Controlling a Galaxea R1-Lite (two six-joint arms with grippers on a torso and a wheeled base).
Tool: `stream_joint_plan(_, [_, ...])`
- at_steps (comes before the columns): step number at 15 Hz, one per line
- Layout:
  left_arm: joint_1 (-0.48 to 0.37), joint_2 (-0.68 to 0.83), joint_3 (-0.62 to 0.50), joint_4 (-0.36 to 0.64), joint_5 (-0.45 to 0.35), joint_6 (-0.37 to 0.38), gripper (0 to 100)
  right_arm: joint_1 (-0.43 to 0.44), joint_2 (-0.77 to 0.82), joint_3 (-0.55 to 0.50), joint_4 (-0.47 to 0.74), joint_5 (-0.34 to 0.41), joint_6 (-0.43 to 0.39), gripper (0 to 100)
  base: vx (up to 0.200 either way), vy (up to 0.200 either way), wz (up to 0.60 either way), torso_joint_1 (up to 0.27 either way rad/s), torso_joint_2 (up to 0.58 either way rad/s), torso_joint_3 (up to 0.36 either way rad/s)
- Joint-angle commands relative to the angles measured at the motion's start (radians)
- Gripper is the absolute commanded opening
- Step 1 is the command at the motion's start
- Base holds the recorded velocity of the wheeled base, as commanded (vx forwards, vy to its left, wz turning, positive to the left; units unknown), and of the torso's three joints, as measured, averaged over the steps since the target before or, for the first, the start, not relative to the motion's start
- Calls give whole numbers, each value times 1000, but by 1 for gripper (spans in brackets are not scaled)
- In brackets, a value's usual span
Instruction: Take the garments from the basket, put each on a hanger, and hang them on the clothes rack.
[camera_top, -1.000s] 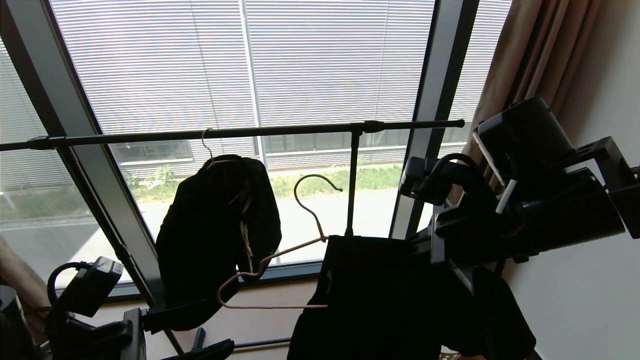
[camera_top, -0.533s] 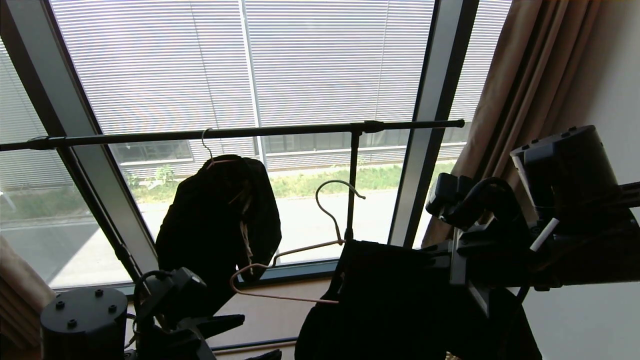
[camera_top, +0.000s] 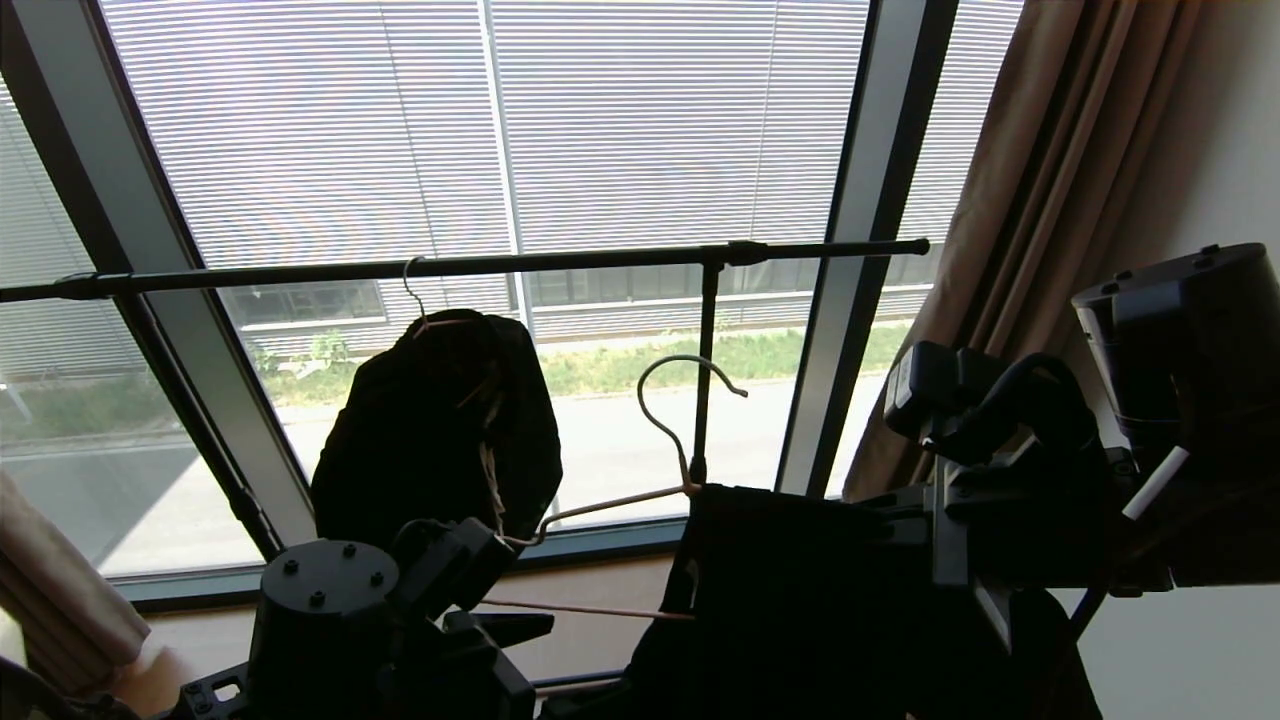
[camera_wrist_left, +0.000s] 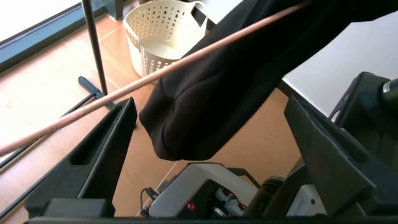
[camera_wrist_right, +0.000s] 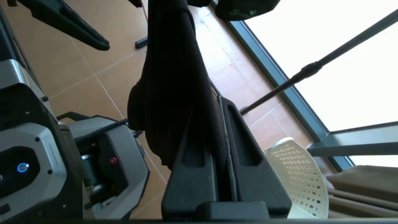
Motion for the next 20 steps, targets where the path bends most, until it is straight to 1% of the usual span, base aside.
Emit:
stream_joint_plan(1, [-3,38,-12,-2,-1,0,100,2,1,-2,-1,1,1,0,0,0,0,0,0,0])
stream_joint_plan(3, [-8,59,-28,-18,0,0,100,3,7,-3,-1,1,1,0,0,0,0,0,0,0])
stream_joint_plan(4, [-22,73,-37,-40,2,-2,100,19,7,-5,-1,1,1,0,0,0,0,0,0,0])
stream_joint_plan(7, [-31,113,-43,-83,3,-2,100,22,7,-5,-1,2,4,0,0,0,0,0,0,0])
stream_joint_plan(9, [-37,147,-57,-115,36,-2,100,29,7,-5,-2,2,8,0,0,0,0,0,0,0])
stream_joint_plan(11, [-43,185,-67,-147,65,-2,100,39,8,-8,-2,2,37,0,0,0,0,0,0,0])
stream_joint_plan(14, [-48,225,-74,-195,80,-2,100,49,7,-8,-2,2,45,0,0,0,0,0,0,0])
stream_joint_plan(17, [-54,277,-112,-225,178,-3,100,51,5,-6,-2,2,45,0,0,0,0,0,0,0])
stream_joint_plan(20, [-54,299,-109,-295,201,-10,100,52,2,-6,-2,2,45,0,0,0,0,0,0,0])
